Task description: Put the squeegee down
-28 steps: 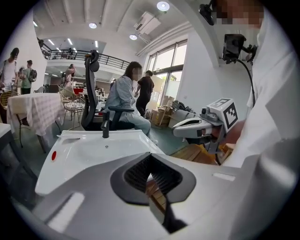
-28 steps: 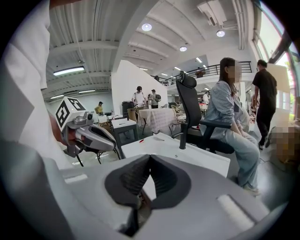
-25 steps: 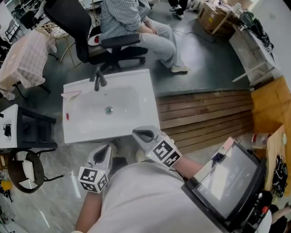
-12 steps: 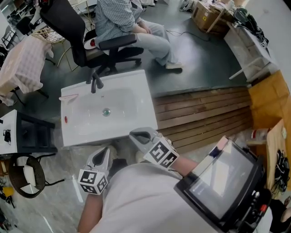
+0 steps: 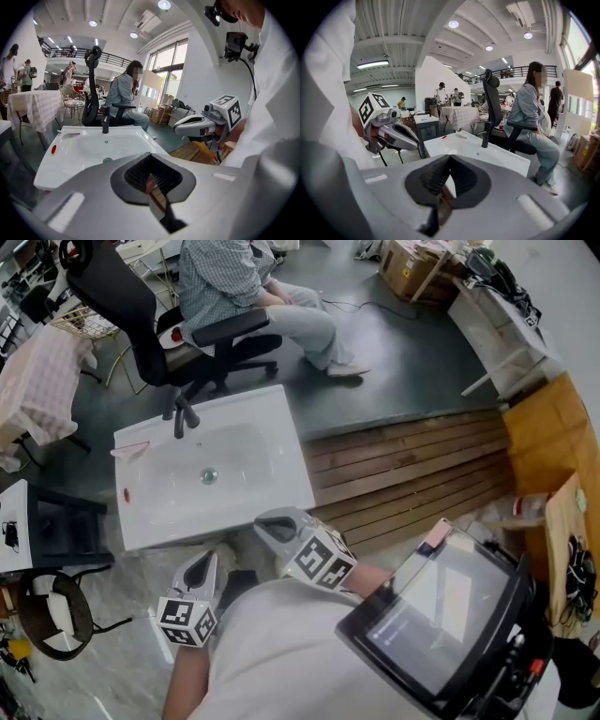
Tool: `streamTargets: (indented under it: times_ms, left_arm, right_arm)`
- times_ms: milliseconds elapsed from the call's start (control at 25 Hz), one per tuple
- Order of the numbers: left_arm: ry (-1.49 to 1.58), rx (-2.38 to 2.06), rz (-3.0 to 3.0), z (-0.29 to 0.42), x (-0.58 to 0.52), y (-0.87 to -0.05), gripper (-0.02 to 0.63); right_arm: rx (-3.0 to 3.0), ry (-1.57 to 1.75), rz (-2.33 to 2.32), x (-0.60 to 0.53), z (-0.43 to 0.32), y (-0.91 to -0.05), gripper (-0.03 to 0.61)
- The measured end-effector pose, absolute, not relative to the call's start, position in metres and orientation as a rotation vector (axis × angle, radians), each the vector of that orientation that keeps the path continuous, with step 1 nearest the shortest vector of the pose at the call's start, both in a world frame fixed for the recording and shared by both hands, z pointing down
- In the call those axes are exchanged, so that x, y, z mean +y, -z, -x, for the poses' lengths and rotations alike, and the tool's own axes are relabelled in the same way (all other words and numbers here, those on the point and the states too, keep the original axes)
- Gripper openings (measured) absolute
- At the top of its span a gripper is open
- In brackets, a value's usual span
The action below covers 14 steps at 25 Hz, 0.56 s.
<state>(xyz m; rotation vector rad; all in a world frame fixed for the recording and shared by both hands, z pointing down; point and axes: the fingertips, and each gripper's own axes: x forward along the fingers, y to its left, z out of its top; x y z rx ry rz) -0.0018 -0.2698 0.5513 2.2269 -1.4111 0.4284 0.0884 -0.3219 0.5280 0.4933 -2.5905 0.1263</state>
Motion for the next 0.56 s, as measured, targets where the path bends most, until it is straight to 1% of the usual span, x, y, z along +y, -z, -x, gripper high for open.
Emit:
streamTargets:
  times_ms: [560]
  left_arm:
    - [-0.453,-1.405,-2.212,0.010,-0.277,-0.562,0.006]
  right_arm:
    - [-2.593,-0.143,-0.488,-0.332,-0.080,-0.536,0.002]
